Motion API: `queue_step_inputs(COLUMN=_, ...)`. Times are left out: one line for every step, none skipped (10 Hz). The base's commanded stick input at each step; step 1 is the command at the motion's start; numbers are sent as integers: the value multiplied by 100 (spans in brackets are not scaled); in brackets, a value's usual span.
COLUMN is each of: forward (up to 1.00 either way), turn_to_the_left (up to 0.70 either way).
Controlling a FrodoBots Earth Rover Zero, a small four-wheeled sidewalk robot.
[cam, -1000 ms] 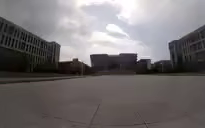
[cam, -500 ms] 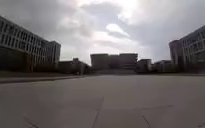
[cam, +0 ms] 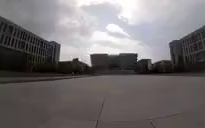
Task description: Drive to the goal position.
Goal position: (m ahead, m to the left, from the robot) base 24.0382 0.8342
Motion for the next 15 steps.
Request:
queue_step_inputs(forward=70, turn_to_the_left=0)
queue_step_inputs(forward=70, turn_to_the_left=0)
queue_step_inputs(forward=70, turn_to_the_left=0)
queue_step_inputs(forward=70, turn_to_the_left=0)
queue_step_inputs(forward=70, turn_to_the_left=0)
queue_step_inputs(forward=70, turn_to_the_left=0)
queue_step_inputs(forward=70, turn_to_the_left=0)
queue_step_inputs(forward=70, turn_to_the_left=0)
queue_step_inputs(forward=70, turn_to_the_left=0)
queue_step_inputs(forward=70, turn_to_the_left=0)
queue_step_inputs(forward=70, turn_to_the_left=0)
queue_step_inputs(forward=70, turn_to_the_left=0)
queue_step_inputs(forward=70, turn_to_the_left=0)
queue_step_inputs(forward=70, turn_to_the_left=0)
queue_step_inputs(forward=70, turn_to_the_left=0)
